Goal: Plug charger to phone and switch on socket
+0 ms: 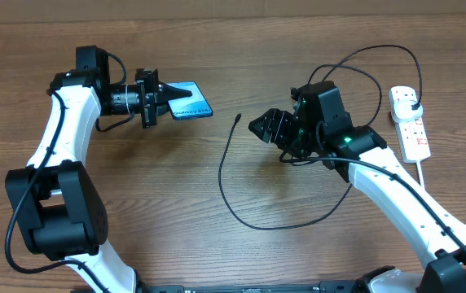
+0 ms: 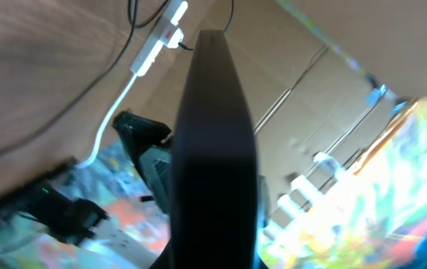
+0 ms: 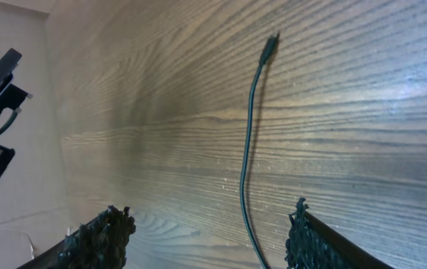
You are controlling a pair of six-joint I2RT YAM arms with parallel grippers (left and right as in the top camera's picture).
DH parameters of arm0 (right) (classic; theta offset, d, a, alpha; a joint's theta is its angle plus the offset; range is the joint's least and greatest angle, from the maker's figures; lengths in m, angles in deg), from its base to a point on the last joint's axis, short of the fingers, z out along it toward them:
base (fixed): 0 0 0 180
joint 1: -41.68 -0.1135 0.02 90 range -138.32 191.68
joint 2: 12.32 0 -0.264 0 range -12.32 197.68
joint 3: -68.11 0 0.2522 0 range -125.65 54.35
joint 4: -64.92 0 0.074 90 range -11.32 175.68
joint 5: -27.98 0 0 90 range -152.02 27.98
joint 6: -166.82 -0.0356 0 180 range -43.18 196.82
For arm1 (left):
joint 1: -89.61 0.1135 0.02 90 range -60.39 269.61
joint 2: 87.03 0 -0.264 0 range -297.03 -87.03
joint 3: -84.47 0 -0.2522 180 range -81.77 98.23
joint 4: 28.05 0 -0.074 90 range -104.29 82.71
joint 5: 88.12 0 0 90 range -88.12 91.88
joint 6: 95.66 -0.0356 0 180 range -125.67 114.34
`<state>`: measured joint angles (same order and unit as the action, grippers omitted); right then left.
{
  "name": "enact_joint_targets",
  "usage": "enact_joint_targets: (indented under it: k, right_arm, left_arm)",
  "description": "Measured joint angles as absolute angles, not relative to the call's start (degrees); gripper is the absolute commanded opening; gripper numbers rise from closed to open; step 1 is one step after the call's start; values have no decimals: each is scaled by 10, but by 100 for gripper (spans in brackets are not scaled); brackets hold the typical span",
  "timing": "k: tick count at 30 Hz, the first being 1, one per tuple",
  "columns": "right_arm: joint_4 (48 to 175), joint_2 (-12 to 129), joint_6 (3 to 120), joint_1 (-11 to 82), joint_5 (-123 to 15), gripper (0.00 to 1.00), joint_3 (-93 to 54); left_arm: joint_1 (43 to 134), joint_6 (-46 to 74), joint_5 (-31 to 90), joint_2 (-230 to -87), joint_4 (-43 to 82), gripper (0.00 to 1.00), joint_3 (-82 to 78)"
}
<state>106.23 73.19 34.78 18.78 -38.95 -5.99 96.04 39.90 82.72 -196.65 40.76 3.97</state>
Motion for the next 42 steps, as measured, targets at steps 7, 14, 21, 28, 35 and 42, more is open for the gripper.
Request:
enact_joint_targets:
  k: [7,14,21,28,35,42]
  right_arm:
    - [1017,749,340,188,-387,65,-60]
    - [940,816,315,188,-360,57,-61]
    - [873,914,287,214,-304,53,-71]
    - [838,970,276,228,-287,51,-96]
    - [817,1011,273,228,-280,51,-102]
    - [793,1040,271,219,-279,51,-102]
  left_arm:
    - [960,223,781,-1967,413,4,40]
    - [960,138,738,-1967,421,4,40]
    - [960,84,729,-1967,468,4,40]
    - [960,54,725,-1967,484,4,40]
    - [960,47,716,-1967,490,4,40]
    - [960,46,714,-1967,490,4,40]
